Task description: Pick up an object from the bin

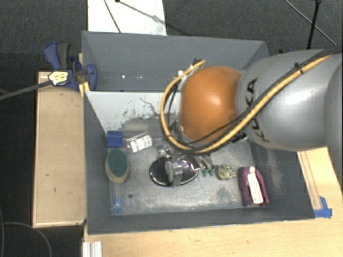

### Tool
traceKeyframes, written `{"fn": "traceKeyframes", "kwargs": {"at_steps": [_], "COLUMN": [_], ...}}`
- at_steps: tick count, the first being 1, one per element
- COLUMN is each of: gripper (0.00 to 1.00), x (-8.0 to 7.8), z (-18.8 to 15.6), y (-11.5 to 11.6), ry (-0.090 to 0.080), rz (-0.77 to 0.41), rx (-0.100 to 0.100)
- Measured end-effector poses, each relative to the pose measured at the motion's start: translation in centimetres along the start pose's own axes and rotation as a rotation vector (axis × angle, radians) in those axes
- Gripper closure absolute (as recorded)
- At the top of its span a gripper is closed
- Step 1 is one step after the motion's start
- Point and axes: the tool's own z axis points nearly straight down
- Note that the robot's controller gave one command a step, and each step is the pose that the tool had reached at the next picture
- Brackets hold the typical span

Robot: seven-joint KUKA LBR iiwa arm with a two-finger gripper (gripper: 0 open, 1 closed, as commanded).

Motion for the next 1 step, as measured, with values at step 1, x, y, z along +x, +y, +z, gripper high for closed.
{"fn": "traceKeyframes", "kwargs": {"at_steps": [1], "gripper": [1.0], "x": [1.66], "z": [-5.78], "y": [-2.87], "ry": [0.004], "rz": [-0.462], "rx": [0.0]}}
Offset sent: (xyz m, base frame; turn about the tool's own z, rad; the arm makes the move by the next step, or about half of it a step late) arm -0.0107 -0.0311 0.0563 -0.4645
